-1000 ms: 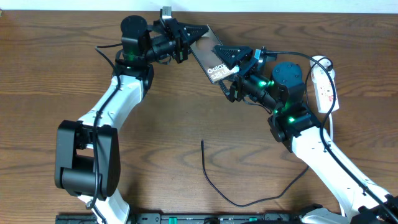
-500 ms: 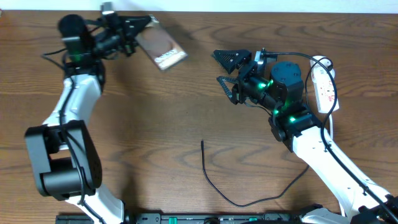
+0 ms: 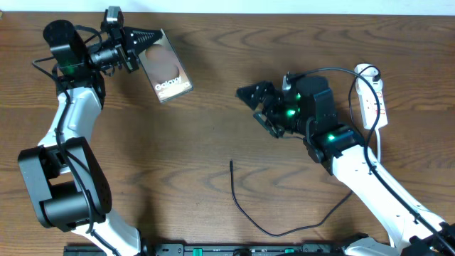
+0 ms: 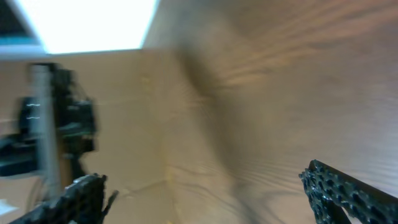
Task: Plug charger to phone and switch on socket
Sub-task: 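Move the right gripper down to the black cable's connector end, then grasp the cable connector with the right gripper and lift it, then bring the connector to the phone's bottom port with the right gripper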
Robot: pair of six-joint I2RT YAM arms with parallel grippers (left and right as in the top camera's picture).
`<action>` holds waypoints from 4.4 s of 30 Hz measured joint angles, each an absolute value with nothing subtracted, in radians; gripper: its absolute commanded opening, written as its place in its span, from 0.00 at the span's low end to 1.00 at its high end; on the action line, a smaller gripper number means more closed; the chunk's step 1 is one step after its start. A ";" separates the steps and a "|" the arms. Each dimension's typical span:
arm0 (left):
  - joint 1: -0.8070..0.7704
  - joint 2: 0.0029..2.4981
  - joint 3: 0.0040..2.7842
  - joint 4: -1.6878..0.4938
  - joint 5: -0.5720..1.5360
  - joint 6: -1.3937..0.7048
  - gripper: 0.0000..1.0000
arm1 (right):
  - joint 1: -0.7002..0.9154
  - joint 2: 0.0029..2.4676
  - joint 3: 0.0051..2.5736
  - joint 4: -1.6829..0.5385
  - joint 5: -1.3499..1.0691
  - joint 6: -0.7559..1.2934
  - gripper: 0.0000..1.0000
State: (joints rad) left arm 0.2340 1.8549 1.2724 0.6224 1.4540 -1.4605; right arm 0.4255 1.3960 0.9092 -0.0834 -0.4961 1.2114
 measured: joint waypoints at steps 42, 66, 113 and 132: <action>0.278 1.855 1.272 0.626 1.521 -1.360 0.07 | 0.661 1.990 1.439 -1.035 -0.236 0.703 0.98; 0.278 1.855 1.272 0.626 1.521 -1.360 0.08 | 0.816 2.009 1.405 -0.945 -0.073 0.839 0.60; 0.278 1.855 1.272 0.626 1.521 -1.334 0.07 | 0.722 2.112 1.401 -0.721 -0.635 0.581 0.01; 0.278 1.855 1.272 0.626 1.487 -1.282 0.07 | 0.542 2.120 1.392 -0.068 -1.486 0.406 0.01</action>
State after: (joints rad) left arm 0.2779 1.8549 1.2724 0.6262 1.4872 -1.2819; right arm 0.5415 2.1197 1.3918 -0.0681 -1.4860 0.4061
